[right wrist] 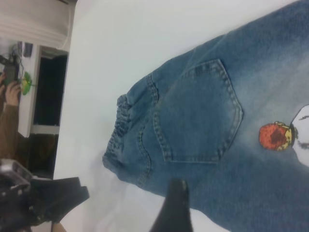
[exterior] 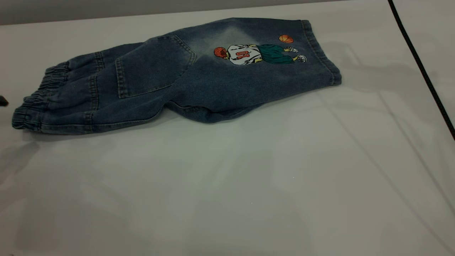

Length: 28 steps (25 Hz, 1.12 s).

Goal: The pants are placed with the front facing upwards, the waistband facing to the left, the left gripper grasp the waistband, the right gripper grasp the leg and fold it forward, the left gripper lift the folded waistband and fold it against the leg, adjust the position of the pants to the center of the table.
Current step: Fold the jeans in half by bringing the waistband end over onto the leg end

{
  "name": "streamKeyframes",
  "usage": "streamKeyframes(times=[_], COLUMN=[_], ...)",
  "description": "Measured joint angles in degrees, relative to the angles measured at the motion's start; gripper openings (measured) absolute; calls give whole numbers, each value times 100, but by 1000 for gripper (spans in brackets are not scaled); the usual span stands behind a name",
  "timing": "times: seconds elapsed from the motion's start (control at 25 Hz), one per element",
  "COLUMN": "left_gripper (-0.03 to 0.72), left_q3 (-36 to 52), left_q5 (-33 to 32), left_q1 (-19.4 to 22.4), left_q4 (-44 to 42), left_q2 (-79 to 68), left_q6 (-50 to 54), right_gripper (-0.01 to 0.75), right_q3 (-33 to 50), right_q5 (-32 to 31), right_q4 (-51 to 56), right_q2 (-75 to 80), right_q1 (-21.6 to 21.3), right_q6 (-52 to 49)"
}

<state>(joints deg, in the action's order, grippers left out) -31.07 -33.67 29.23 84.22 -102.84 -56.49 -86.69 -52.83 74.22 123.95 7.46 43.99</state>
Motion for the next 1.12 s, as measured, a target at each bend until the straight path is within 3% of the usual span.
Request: streamKeyframes(times=[0.16,0.48,0.92,1.12], left_gripper=[467,467,467,467], left_q3=[-64,-818,-1659,-1659], left_q5=[-228,-910,-1416,-1199], left_q1=[250,263,263,263], left_q4=[314,195,-2520,-2925], left_q2=[-438,-918,-973,-1081], left_q6=[-331,-239,2217,2464], right_gripper=[572,572,572,572], right_q3=[0,0,0,0], right_q5=[-20,-25,8,21], right_q4=[0,0,11,10], right_q2=[0,0,0,0], right_q1=[0,0,0,0], right_q6=[4,31,121,121])
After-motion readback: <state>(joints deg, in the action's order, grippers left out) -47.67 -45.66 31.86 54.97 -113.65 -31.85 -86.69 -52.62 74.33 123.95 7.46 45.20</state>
